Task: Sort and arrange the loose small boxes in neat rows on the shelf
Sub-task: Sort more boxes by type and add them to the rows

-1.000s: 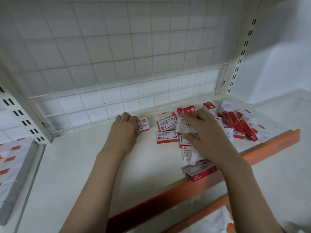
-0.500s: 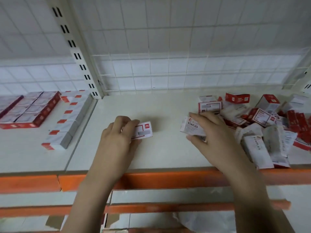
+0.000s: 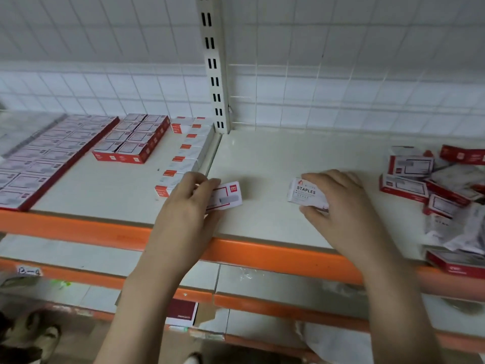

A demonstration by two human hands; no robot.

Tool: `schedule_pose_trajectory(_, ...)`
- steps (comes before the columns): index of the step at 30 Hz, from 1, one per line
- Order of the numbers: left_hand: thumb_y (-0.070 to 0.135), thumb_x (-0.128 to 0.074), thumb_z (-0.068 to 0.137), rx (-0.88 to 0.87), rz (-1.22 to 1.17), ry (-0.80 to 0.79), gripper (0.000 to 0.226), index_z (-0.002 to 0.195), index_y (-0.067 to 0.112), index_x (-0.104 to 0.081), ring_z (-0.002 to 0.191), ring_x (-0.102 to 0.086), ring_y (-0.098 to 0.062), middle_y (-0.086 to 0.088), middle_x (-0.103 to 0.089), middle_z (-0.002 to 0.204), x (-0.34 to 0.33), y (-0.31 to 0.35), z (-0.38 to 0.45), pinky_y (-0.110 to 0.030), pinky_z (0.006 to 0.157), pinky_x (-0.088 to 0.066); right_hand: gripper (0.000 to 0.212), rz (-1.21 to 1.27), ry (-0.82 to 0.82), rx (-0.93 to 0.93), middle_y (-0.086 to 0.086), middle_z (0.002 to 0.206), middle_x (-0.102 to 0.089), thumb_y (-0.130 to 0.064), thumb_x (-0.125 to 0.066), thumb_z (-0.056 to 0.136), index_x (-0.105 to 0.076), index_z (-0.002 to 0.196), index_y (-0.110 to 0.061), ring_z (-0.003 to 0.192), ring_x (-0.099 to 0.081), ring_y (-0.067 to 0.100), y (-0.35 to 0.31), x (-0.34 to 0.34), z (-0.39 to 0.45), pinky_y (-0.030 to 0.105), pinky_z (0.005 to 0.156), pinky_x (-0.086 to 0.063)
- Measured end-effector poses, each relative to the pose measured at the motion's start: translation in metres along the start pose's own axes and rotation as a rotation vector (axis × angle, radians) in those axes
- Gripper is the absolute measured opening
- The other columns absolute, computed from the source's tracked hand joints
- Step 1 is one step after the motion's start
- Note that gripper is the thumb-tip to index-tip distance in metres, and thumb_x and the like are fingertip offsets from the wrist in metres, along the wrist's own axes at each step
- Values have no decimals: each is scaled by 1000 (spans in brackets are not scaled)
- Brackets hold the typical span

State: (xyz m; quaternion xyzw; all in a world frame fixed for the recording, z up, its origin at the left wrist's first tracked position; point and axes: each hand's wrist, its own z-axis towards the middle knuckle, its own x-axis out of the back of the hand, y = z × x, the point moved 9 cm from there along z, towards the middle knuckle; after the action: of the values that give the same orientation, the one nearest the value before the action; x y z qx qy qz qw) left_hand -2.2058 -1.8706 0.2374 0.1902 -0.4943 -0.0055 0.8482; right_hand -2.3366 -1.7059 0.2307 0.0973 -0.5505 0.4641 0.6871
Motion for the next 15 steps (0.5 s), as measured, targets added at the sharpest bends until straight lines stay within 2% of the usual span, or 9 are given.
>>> schedule_pose_trajectory(4,11,-66,75,-34,-47,0,40,114,3,-59,82,-59,-32,-12,-53,105,18,-36,-1,-31,70,-46,59,27,2,-35,10,110,-54,-3,-67,77,-50,131,-20,103,-44,29,-37,-18,8,24,90,-28)
schedule_pose_trajectory(10,7,-74,75,-67,-92,1,46,118,3,-58,87,-59,-31,-11,-54,107,60,-110,-3,-29,72,-45,62,-31,-14,-26,8,107,-48,-6,-60,85,-40,138,-29,99,-40,24,-113,-56,29,17,78,-20)
schedule_pose_trajectory(15,9,-71,77,-107,-123,-12,47,121,4,-56,88,-59,-29,-11,-54,111,85,-156,-2,-24,73,-40,47,-36,-18,-33,5,106,-44,-5,-57,87,-53,127,-28,98,-31,11,-171,-76,33,20,81,-27)
